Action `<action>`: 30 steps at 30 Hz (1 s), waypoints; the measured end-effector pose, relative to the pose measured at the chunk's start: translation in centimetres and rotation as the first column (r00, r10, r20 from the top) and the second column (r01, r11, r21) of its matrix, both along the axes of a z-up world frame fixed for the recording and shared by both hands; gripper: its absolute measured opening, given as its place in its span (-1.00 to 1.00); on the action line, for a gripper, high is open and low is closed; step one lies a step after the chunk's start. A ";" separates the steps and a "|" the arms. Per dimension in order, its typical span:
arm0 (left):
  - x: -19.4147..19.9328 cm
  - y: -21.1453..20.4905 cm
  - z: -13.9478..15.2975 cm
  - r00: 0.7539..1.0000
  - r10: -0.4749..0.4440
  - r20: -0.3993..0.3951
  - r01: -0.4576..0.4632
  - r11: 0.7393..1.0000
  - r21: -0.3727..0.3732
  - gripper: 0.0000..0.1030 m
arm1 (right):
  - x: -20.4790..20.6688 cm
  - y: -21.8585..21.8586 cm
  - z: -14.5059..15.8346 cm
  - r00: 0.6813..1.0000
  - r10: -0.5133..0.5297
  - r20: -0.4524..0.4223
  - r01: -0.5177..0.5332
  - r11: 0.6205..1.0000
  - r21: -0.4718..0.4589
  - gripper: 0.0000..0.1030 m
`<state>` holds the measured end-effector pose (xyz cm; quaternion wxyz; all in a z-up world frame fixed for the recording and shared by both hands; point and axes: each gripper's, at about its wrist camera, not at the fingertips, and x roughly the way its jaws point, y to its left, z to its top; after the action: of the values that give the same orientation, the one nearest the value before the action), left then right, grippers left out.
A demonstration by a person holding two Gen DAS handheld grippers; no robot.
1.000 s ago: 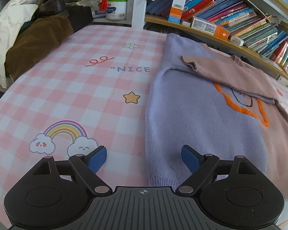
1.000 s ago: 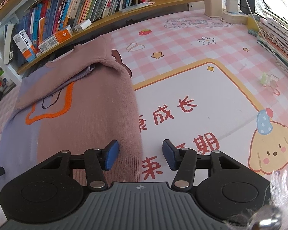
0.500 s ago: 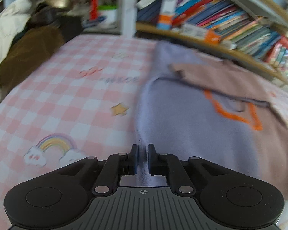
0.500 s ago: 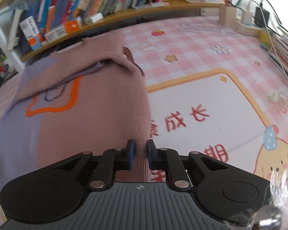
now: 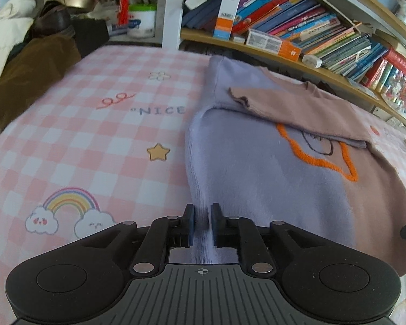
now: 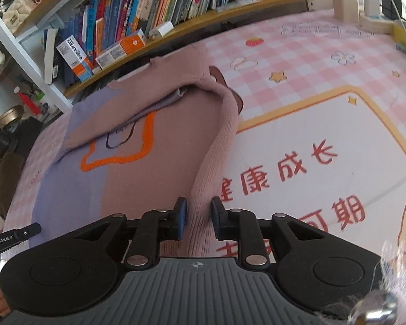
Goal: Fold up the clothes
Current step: 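Hold both side edges and fold them inward over the sweater back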
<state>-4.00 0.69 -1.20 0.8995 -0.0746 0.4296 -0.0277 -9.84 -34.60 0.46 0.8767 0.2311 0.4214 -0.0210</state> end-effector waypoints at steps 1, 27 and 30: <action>0.0 0.1 -0.1 1.000 0.000 -0.009 0.000 1.000 -0.005 -0.72 | -0.1 0.0 -0.1 1.000 0.000 -0.005 0.000 1.000 0.000 -0.56; -0.7 -1.4 1.0 0.995 -0.087 0.053 0.087 0.996 0.002 -0.86 | -0.4 0.7 0.4 0.998 0.034 0.055 -0.034 0.999 0.006 -0.80; -0.6 -0.5 0.5 0.999 -0.048 0.015 0.048 0.999 -0.025 -0.85 | -0.4 0.5 0.0 0.999 0.019 0.033 -0.019 1.000 -0.002 -0.79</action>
<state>-4.60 0.21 -0.71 0.9007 -0.0754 0.4243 -0.0554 -10.26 -34.05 0.51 0.8837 0.2269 0.4092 -0.0093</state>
